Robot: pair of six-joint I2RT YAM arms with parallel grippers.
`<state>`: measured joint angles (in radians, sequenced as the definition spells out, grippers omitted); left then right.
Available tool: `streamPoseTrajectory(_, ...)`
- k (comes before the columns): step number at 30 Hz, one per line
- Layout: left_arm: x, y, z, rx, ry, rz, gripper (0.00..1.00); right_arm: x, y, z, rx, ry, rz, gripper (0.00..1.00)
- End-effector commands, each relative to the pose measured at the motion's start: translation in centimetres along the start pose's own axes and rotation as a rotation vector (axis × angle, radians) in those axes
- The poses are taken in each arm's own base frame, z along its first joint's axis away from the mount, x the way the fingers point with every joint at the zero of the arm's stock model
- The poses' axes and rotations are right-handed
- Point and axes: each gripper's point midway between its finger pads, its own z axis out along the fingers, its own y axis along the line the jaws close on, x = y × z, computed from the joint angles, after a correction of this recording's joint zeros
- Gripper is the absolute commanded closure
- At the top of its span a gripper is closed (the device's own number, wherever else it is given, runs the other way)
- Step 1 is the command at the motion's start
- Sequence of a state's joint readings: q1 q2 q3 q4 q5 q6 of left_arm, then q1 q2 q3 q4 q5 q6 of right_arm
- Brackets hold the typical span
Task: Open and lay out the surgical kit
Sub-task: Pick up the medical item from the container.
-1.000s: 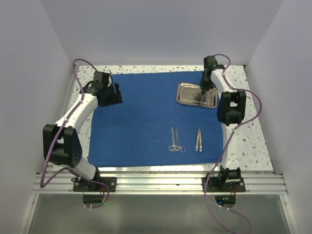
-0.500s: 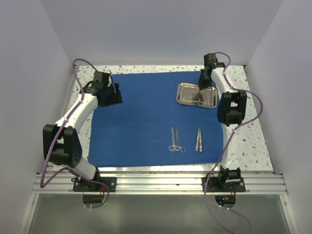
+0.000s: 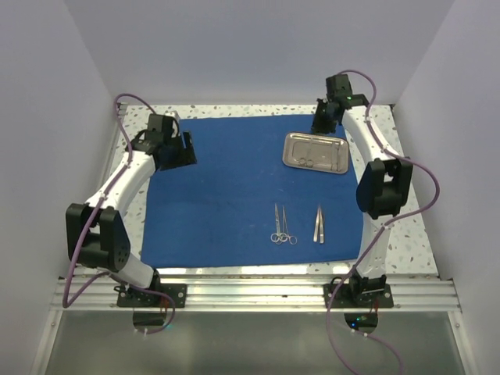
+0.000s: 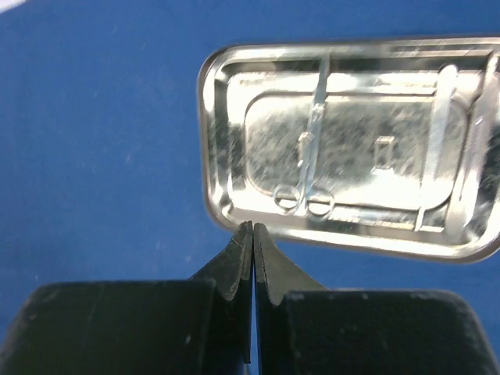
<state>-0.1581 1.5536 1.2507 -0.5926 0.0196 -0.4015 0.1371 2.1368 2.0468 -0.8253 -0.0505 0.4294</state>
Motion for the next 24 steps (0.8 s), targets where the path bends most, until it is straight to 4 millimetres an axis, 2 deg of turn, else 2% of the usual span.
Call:
streamPoseTrajectory(1,-1.7,-1.1,-1.9,0.060,-0.079,-0.013,0.28,2.2,3.6,-2.6,-0.080,0.005,-0.032,1.00)
streamPoseTrajectory(3,-1.3,-1.1,-1.8,0.068,-0.079,-0.018,0.28,2.9,3.6,-2.1,-0.042,0.016,-0.039,1.00)
streamPoseTrajectory(5,-0.9,-1.1,-1.9,0.073,-0.075,-0.021,0.28,3.1,3.0,-1.0,-0.005,0.031,-0.043,0.59)
streamPoseTrajectory(7,-0.7,-1.2,-2.2,0.079,-0.076,-0.023,0.28,2.3,2.5,0.4,0.038,0.007,-0.050,0.28)
streamPoseTrajectory(9,-0.4,-1.1,-2.4,0.077,-0.077,-0.026,0.28,1.7,2.0,1.6,0.074,0.005,-0.075,0.26)
streamPoseTrajectory(10,-0.1,-1.0,-2.4,0.073,-0.072,-0.027,0.28,-0.4,2.4,1.3,0.081,-0.051,-0.081,0.26)
streamPoseTrajectory(11,0.0,-0.9,-2.5,0.071,-0.066,-0.027,0.28,0.5,1.4,3.5,0.123,-0.007,-0.090,0.26)
streamPoseTrajectory(12,0.1,-0.8,-2.7,0.068,-0.067,-0.027,0.28,0.0,1.2,4.1,0.138,-0.011,-0.095,0.26)
streamPoseTrajectory(13,0.2,-0.7,-2.8,0.062,-0.064,-0.028,0.28,-1.5,1.3,4.0,0.146,-0.045,-0.093,0.26)
streamPoseTrajectory(14,0.5,-0.5,-2.9,0.055,-0.058,-0.028,0.28,-1.0,0.6,6.0,0.169,-0.020,-0.092,0.26)
streamPoseTrajectory(15,0.6,-0.4,-3.0,0.050,-0.058,-0.030,0.28,-1.2,0.1,6.7,0.180,-0.018,-0.085,0.26)
streamPoseTrajectory(16,0.7,-0.2,-3.1,0.041,-0.056,-0.030,0.28,-2.2,0.0,6.7,0.182,-0.044,-0.075,0.27)
streamPoseTrajectory(19,1.3,0.3,-3.2,0.020,-0.043,-0.041,0.28,-1.9,-1.5,8.4,0.218,-0.036,-0.052,0.28)
streamPoseTrajectory(24,2.1,0.9,-3.2,-0.009,-0.030,-0.051,0.28,-1.8,-2.9,9.9,0.250,-0.039,-0.065,0.29)
